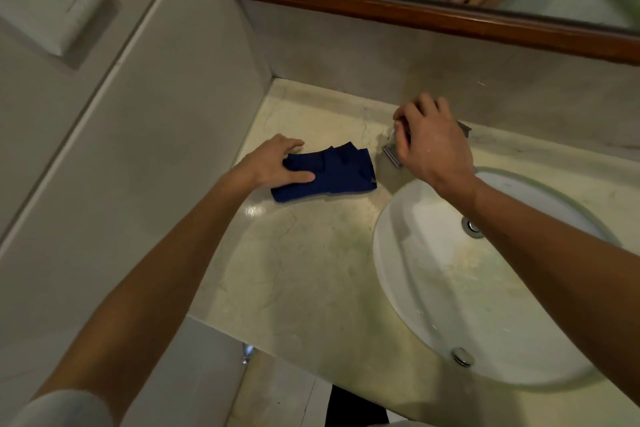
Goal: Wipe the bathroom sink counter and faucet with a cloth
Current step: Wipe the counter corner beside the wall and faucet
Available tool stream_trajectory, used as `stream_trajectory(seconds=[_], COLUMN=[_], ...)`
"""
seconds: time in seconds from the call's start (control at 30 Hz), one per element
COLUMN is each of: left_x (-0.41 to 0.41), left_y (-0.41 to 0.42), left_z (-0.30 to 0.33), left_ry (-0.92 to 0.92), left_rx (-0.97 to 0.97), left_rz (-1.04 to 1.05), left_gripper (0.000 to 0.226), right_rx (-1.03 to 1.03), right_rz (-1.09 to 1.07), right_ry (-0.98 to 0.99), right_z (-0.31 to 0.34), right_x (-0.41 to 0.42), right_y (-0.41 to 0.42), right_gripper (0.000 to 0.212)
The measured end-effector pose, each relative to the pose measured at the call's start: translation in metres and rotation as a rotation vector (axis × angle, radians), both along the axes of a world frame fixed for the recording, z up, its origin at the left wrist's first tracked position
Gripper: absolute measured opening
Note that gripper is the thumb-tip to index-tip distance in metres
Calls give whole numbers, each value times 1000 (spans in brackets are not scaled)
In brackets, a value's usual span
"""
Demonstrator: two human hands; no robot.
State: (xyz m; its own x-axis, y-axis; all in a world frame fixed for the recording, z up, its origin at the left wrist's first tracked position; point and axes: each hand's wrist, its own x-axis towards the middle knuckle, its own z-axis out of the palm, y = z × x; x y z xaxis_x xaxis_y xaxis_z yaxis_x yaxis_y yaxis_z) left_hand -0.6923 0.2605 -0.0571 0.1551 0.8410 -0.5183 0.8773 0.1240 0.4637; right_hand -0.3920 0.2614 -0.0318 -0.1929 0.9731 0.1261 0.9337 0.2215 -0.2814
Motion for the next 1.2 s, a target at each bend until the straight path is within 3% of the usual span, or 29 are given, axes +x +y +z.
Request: stream_trajectory(seconds=[0.1,0.23,0.33,0.4,0.43,0.53,0.63,0.73,0.87,0.97,1.03,1.13,1.2], left_x=[-24,-52,-41,-14,3,51,81,102,118,121,117,100,90], left_y=[-14,-11,-16,-27,-34,-42,-26,3,44,66,67,35,-5], left_z=[-8,-16,-21,-20,-20,-29,-35,-22,-5,-3,-9,-19,-24], left_ry=[-130,-282,-124,-66,-80,14,36,122,79,13,28,32,6], left_rx=[-14,0,311,617,665,587,598,437,101,80,242,735,944], left_rz=[89,210,347,163,-26,-606,-738,-776,-624,-459,-318,-79,78], left_gripper=[79,40,36,43,49,69,37,25,25,29,32,26,20], right_rx=[3,8,10,11,9,13,24,35,33,34,31,32,27], right_rz=[3,11,9,10,10,11,10,11,10,9,10,3,-1], right_ry=[-6,-6,-18,-21,-24,-34,-40,-52,-45,-43,-50,-47,-45], right_z=[0,1,1,0,0,-1,-2,-3,-2,-1,-1,-1,-1], right_x=[0,0,0,0,0,-1,0,-1,-1,0,0,0,-1], right_y=[0,0,1,1,1,2,2,2,3,3,3,4,3], right_gripper=[31,31,31,32,32,32,32,31,32,33,34,34,33])
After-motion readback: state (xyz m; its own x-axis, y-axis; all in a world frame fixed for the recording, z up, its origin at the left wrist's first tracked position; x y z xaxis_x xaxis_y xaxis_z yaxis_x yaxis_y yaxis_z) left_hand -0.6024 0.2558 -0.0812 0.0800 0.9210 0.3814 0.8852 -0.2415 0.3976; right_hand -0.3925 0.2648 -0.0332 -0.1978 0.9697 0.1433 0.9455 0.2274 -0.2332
